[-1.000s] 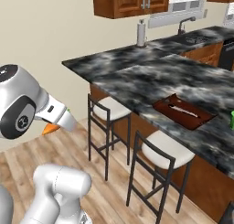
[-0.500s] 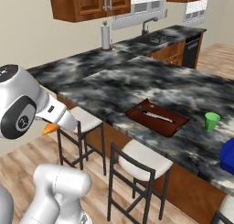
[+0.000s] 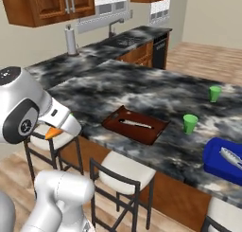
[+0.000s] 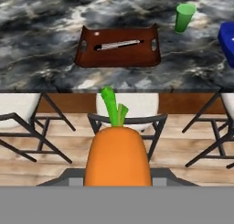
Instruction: Gather the eggplant and carrot from the fridge and place them on a tray on the dining counter. Then gather the steak and chicken drumstick from the fridge and place them on the other tray.
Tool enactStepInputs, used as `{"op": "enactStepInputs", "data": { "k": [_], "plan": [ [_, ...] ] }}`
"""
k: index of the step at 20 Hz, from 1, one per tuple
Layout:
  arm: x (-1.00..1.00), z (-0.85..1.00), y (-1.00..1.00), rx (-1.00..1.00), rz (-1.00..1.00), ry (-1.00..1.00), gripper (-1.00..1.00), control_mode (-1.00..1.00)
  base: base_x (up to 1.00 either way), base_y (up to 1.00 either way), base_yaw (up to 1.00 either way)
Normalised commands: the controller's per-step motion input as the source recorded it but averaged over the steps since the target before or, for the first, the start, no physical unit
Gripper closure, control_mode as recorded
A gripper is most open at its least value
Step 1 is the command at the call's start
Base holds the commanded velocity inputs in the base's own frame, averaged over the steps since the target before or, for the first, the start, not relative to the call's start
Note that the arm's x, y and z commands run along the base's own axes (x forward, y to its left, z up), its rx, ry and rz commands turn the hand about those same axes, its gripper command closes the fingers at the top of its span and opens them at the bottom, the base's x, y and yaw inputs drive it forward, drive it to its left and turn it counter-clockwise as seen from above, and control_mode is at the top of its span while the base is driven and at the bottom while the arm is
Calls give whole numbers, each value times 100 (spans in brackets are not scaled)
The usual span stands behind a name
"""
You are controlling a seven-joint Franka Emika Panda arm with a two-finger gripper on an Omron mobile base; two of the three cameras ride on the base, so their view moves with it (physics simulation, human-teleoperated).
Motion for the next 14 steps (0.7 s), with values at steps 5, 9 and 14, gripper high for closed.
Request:
{"op": "enactStepInputs", "data": {
  "k": [5, 9, 14],
  "plan": [
    [0, 0, 0, 0, 0, 0, 100, 100, 59, 1, -36],
    [0, 0, 0, 0, 0, 0, 100, 100, 70, 5, -34],
    [74, 0, 7, 0, -21, 1, 100, -100, 16, 1, -6]
  ]
}}
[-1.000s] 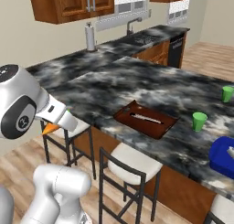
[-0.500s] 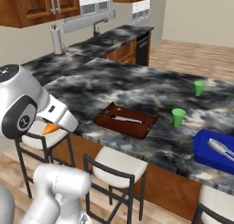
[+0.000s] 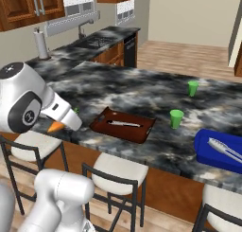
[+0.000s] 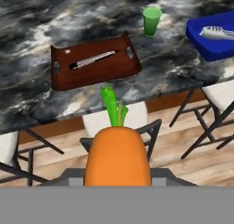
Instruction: Gather the eggplant and carrot from the fridge and place them on a tray on the dining counter. Then gather the steak and chicken drumstick from the fridge and place them on the other tray.
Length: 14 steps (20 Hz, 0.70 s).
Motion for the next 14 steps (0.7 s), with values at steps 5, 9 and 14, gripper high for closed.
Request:
{"op": "enactStepInputs", "data": {
  "k": [5, 9, 14],
  "plan": [
    [96, -3, -4, 1, -14, 0, 100, -100, 0, 0, 0],
    [91, -21, -20, 4, -1, 2, 100, -100, 0, 0, 0],
    [88, -50, -13, 2, 7, 7, 100, -100, 0, 0, 0]
  ]
}}
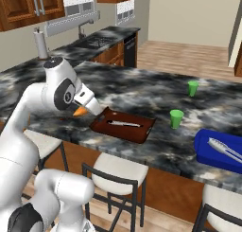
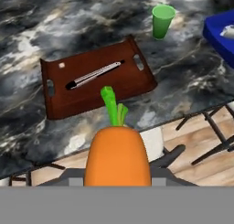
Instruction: Gather the eggplant and carrot from the fridge and place them on a tray on the dining counter. Then gather the steak and chicken drumstick from the fridge and place them on the other tray.
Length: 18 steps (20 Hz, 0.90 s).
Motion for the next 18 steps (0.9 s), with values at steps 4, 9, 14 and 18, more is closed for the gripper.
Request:
{"op": "enactStepInputs", "data": {
  "k": [4, 9, 14, 18],
  "plan": [
    [75, -62, 0, 0, 9, 1, 100, -100, 0, 0, 0],
    [61, -47, 0, 0, 8, 0, 100, -100, 0, 0, 0],
    [60, -48, -5, 0, 7, 3, 100, -100, 0, 0, 0],
    [53, -44, -9, 0, 6, 1, 100, -100, 0, 0, 0]
  ]
}}
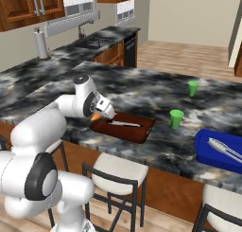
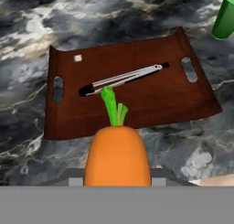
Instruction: Gather the eggplant and carrot from the fridge and place them on a tray on the dining counter. Then gather the steak and chicken drumstick from the fridge and place them on the other tray.
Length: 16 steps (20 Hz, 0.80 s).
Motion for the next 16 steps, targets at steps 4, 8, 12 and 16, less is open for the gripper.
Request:
{"op": "enactStepInputs", "data": {
  "k": [4, 8, 12, 16],
  "plan": [
    [48, -34, -5, 0, 4, 0, 100, -100, 0, 0, 0],
    [51, -35, 0, 0, 2, 1, 100, -100, 0, 0, 0],
    [38, -36, 0, 0, 2, 0, 100, -100, 0, 0, 0],
    [43, -33, 0, 0, 1, 0, 100, -100, 0, 0, 0]
  ]
}}
